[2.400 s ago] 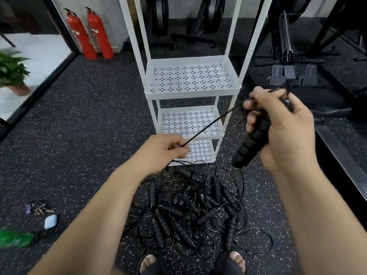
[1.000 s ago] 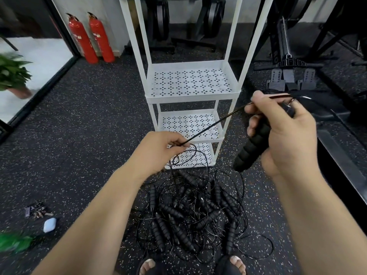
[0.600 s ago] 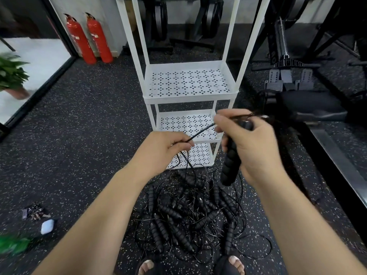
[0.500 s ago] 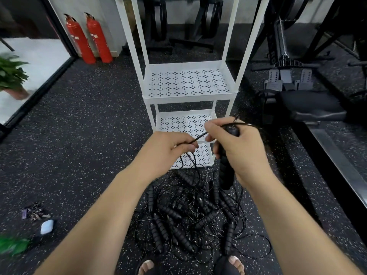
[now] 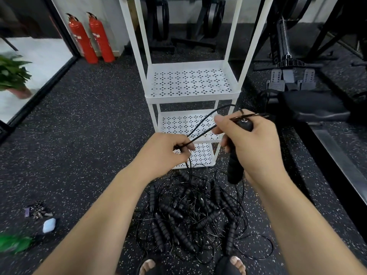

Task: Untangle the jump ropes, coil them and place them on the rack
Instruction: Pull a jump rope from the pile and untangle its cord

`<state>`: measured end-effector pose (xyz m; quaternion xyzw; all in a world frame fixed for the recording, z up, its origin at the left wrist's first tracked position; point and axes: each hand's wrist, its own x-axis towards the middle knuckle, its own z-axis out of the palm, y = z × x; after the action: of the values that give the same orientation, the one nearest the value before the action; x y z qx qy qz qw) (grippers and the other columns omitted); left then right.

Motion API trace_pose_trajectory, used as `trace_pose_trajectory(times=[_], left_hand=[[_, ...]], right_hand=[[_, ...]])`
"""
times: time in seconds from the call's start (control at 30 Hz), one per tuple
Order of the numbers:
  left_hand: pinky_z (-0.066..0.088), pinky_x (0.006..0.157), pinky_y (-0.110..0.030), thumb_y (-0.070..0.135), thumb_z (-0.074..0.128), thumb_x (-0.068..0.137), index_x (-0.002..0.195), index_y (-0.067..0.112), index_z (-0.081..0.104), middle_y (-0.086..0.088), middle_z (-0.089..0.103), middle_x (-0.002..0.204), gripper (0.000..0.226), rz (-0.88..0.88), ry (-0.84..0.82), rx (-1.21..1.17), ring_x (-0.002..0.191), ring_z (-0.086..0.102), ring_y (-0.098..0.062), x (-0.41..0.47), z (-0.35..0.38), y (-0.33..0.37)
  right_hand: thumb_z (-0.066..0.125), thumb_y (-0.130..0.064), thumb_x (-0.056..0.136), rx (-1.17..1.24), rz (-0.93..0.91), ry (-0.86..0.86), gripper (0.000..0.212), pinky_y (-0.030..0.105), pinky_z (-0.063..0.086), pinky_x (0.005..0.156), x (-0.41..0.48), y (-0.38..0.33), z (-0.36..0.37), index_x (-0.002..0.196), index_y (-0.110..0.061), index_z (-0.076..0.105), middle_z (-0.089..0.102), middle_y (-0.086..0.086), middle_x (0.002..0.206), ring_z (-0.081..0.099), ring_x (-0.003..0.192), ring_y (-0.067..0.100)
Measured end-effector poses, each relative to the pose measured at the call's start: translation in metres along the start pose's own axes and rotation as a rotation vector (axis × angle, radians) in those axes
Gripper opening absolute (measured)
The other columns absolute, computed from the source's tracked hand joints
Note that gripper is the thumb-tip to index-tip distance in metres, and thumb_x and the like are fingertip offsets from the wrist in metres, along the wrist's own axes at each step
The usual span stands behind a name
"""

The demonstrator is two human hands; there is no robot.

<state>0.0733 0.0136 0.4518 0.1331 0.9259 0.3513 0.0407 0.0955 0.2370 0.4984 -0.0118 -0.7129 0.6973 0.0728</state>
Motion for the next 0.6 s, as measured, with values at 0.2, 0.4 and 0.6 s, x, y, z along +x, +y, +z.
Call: trace_pose_trajectory(times=[0.2, 0.4, 0.6], left_hand=[[0.045, 0.047, -0.024, 0.031, 0.072, 0.101, 0.105, 0.043, 0.080, 0.027, 0.074, 0.092, 0.015, -0.027, -0.007, 0.023, 0.050, 0.057, -0.017, 0.001, -0.006, -0.011], [0.034, 0.044, -0.015, 0.038, 0.062, 0.108, 0.116, 0.034, 0.080, 0.031, 0.067, 0.076, 0.021, -0.051, 0.000, 0.007, 0.040, 0.044, -0.005, 0.001, -0.006, -0.008], [0.035, 0.048, -0.015, 0.036, 0.059, 0.110, 0.115, 0.038, 0.078, 0.026, 0.072, 0.089, 0.021, -0.048, -0.008, -0.021, 0.043, 0.042, -0.004, -0.001, -0.005, 0.001]], right_hand=[[0.082, -0.022, 0.096, 0.154, -0.009, 0.134, 0.020, 0.033, 0.046, 0.055, 0.001, -0.017, -0.017, 0.080, -0.014, 0.074, 0.076, 0.018, 0.083, 0.055, 0.059, 0.020], [0.081, -0.021, 0.097, 0.337, -0.014, 0.239, 0.018, 0.029, 0.045, 0.052, 0.006, -0.023, -0.028, 0.090, -0.012, 0.067, 0.074, 0.009, 0.082, 0.053, 0.056, 0.017], [0.088, -0.025, 0.089, 0.335, 0.104, 0.115, 0.019, 0.030, 0.046, 0.054, 0.005, -0.008, -0.013, 0.095, -0.014, 0.075, 0.074, 0.010, 0.085, 0.053, 0.058, 0.016]])
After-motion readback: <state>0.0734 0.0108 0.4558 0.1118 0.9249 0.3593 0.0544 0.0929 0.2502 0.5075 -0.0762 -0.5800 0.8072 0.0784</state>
